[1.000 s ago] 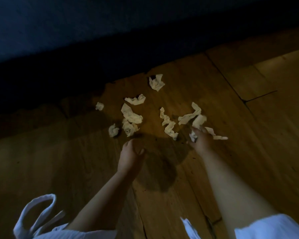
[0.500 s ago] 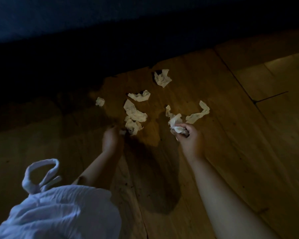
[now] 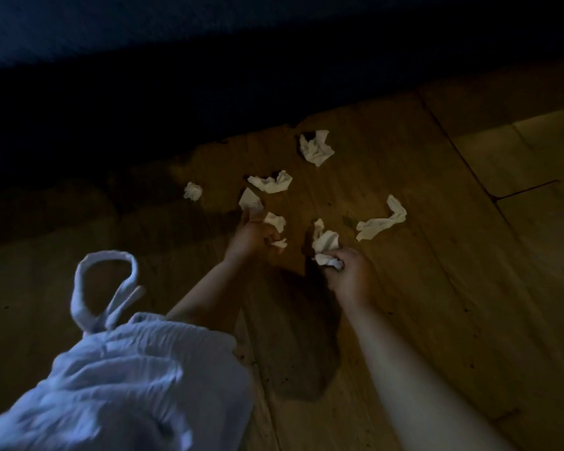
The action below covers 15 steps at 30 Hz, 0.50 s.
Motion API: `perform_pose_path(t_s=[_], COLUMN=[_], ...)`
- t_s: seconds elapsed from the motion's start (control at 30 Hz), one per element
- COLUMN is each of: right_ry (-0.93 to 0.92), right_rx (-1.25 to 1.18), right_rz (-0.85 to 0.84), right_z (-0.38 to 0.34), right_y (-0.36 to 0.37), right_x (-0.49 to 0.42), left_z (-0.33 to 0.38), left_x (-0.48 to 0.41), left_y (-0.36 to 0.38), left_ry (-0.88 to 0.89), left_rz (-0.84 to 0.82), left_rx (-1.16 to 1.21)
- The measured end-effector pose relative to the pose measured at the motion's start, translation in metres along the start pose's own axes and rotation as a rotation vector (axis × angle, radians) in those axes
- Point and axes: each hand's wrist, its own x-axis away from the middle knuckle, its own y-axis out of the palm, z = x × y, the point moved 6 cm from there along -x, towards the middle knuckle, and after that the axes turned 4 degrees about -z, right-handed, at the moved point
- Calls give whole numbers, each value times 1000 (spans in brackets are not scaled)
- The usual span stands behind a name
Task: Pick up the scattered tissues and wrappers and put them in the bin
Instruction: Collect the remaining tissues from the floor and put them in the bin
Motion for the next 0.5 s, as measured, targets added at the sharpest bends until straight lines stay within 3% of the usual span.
perform_pose_path(t_s=[0.17,0.27,0.4,0.5], right_ry=[-88,-35,-46,-97], right_rx=[-243,-27,291,237], right_rz=[4,-115,-143,-63], right_z=[-24,-24,-27,-30], right_y=[-14,1,11,5], right_x=[-16,-36,-53,-52], left_z=[-16,-23,-39,-42], left_x=[28,48,60,65], left_y=[3,11,3,-8], left_ry=[29,15,42,33], left_rz=[186,170,298,391], left_rx=[535,620,741,705])
